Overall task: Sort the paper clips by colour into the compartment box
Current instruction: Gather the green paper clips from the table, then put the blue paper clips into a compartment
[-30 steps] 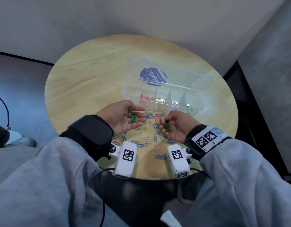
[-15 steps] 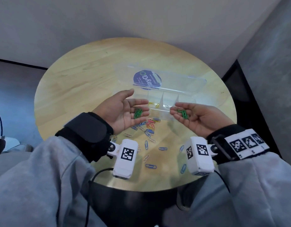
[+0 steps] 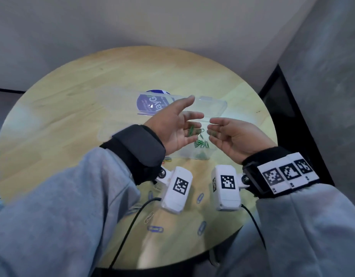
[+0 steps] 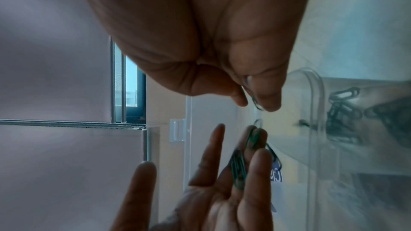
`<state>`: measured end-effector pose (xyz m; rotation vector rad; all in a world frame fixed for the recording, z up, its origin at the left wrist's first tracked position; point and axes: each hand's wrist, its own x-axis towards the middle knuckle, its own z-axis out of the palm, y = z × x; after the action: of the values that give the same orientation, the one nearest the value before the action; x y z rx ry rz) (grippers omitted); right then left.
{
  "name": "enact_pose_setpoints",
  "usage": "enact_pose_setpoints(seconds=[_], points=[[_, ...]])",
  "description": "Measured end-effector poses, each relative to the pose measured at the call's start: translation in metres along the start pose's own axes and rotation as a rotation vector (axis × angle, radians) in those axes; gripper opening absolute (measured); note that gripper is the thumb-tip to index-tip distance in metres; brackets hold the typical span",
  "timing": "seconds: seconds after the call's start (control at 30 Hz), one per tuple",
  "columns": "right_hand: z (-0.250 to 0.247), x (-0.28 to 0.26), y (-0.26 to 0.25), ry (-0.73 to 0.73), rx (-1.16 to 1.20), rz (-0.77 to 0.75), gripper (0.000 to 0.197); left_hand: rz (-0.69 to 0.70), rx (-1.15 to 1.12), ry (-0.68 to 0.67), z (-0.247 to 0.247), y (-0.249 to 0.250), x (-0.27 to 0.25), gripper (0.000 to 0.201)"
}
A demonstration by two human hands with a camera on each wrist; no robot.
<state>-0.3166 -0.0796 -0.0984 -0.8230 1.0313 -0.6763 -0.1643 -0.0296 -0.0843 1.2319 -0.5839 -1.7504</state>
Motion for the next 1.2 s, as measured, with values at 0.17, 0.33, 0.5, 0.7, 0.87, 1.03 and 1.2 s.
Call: enact_pose_setpoints(seconds=[0.17,0.33,0.5,0.7,0.87,1.03,1.2], points=[[0.004,-0.001,-0.001,-0.066,-0.018,-0.008,0.030,-0.011,0.048,-0.026,0.009,0.000,0.007,0.050],[-0.004,-0.011,0.000,-0.042,-0.116,-0.020,0.036,0.012,0.101,0.023,0.013,0.001,-0.002,0.060],[-0.009,-0.027,-0.002,-0.098,-0.345,-0.032,0.029,0.098,0.160,0.161,-0.001,0.000,-0.019,0.027],[-0.009,-0.053,0.014,-0.389,-1.052,0.003,0.026,-0.040,0.815,0.153,-0.010,-0.032,-0.046,0.016],[-0.006,-0.069,0.034,-0.341,-1.502,0.019,0.041,-0.151,1.570,0.095,-0.011,-0.062,-0.067,0.042],[-0.004,-0.074,0.055,-0.329,-1.770,0.056,0.059,-0.236,1.853,-0.031,-0.014,-0.077,-0.076,0.048],[-0.003,-0.073,0.070,-0.335,-1.864,0.026,0.066,-0.173,1.970,-0.096,-0.013,-0.090,-0.073,0.034]])
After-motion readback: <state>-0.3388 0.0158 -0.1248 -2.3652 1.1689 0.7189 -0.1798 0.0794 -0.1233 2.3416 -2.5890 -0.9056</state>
